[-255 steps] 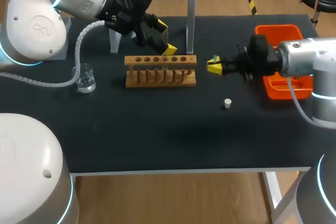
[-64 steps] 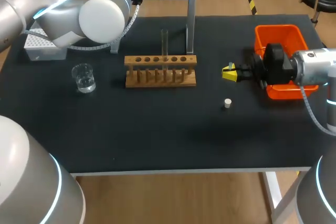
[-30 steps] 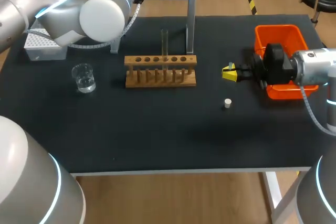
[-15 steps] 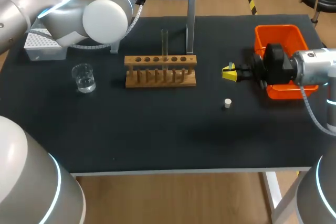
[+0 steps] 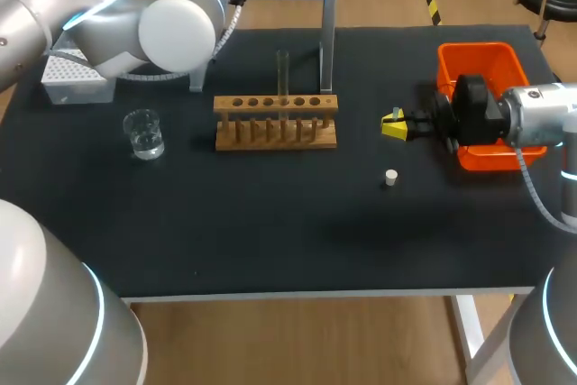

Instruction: Invert the test tube, pick up the pipette, mount the tip to pipette, aspirate from beaker and dispense into the tube, eject the tip, return the pipette, and cap with the stopper.

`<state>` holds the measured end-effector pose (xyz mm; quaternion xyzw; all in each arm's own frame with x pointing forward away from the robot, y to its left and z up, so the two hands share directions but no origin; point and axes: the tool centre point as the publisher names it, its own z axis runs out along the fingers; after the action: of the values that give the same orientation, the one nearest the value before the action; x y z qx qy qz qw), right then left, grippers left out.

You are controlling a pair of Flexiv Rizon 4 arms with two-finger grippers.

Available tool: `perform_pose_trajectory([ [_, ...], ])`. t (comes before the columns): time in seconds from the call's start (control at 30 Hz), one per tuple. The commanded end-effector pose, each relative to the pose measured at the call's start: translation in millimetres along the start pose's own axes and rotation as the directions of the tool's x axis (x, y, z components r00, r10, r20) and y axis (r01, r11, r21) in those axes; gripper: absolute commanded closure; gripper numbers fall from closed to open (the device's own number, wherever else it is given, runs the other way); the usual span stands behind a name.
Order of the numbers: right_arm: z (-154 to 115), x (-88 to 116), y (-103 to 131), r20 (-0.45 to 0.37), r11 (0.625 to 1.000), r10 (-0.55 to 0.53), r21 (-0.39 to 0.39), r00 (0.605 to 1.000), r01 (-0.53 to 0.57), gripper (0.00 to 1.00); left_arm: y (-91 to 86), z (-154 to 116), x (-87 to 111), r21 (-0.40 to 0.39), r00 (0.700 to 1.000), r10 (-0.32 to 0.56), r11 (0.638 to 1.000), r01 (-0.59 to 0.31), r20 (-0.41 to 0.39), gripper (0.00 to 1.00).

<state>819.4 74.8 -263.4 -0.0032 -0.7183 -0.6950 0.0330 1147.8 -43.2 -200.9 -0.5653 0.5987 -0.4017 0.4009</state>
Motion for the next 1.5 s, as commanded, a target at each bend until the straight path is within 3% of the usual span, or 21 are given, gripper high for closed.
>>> perform_pose_trajectory([
  [0.03,0,1,0,0.001,1.0,-0.001,0.001,1.0,0.001,1.0,-1.5,6,0.1,-0.004,1.0,0.001,1.0,-0.001,-0.009,0.0],
  [0.4,0,1,0,0.001,1.0,-0.001,0.001,1.0,0.001,1.0,-2.5,13,1.4,-0.006,1.0,0.001,1.0,-0.001,-0.018,0.0],
  [0.43,0,1,0,0.001,1.0,-0.001,0.001,1.0,0.001,1.0,-2.4,13,1.4,-0.006,1.0,0.001,1.0,-0.001,-0.017,0.11],
  [0.47,0,1,0,0.001,1.0,-0.001,0.001,1.0,0.001,1.0,-2.1,13,1.5,-0.009,1.0,0.0,1.0,0.0,-0.013,0.16],
  [0.5,0,1,0,0.001,1.0,-0.001,0.001,1.0,0.001,1.0,-1.8,13,1.3,-0.01,1.0,-0.001,1.0,0.001,-0.014,0.04],
  [0.53,0,1,0,0.001,1.0,-0.001,0.001,1.0,0.001,1.0,-1.6,14,1.1,-0.01,1.0,-0.002,1.0,0.002,-0.014,0.11],
  [0.6,0,1,0,0.001,1.0,-0.001,0.001,1.0,0.001,1.0,-0.8,14,0.3,-0.012,1.0,-0.003,1.0,0.003,-0.011,0.12],
  [0.63,0,1,0,0.001,1.0,-0.001,0.001,1.0,0.001,1.0,-0.6,14,-0.1,-0.012,1.0,-0.005,1.0,0.005,-0.01,0.28],
  [0.7,0,1,0,0.001,1.0,-0.001,0.001,1.0,0.001,1.0,-0.4,14,-0.2,-0.014,1.0,-0.007,1.0,0.007,-0.009,0.15],
  [0.8,0,1,0,0.001,1.0,-0.001,0.001,1.0,0.001,1.0,0.0,15,-0.9,-0.014,1.0,-0.007,1.0,0.007,-0.008,0.2],
  [0.83,0,1,0,0.001,1.0,-0.001,0.001,1.0,0.001,1.0,0.1,15,-1.3,-0.014,1.0,-0.009,1.0,0.009,-0.007,0.29],
  [0.93,0,1,0,0.001,1.0,-0.001,0.001,1.0,0.001,1.0,0.0,15,-1.7,-0.012,1.0,-0.009,1.0,0.009,-0.007,0.29],
  [1.17,0,1,0,0.001,1.0,-0.001,0.001,1.0,0.001,1.0,-0.1,16,-3.3,-0.012,1.0,-0.01,1.0,0.009,-0.008,0.28],
  [1.2,0,1,0,0.001,1.0,-0.001,0.001,1.0,0.001,1.0,0.0,17,-3.5,-0.012,1.0,-0.01,1.0,0.01,-0.009,0.24],
  [1.23,0,1,0,0.001,1.0,-0.001,0.001,1.0,0.001,1.0,0.0,17,-3.6,-0.012,1.0,-0.01,1.0,0.01,-0.01,0.11],
  [1.27,0,1,0,0.001,1.0,-0.001,0.001,1.0,0.001,1.0,0.0,17,-3.6,-0.011,1.0,-0.009,1.0,0.009,-0.012,0.16],
  [1.33,0,1,0,0.001,1.0,-0.001,0.001,1.0,0.001,1.0,-0.2,18,-3.9,-0.011,1.0,-0.009,1.0,0.009,-0.013,0.14],
  [1.5,0,1,0,0.001,1.0,-0.001,0.001,1.0,0.001,1.0,-0.6,19,-4.5,-0.009,1.0,-0.01,1.0,0.01,-0.015,0.2],
])
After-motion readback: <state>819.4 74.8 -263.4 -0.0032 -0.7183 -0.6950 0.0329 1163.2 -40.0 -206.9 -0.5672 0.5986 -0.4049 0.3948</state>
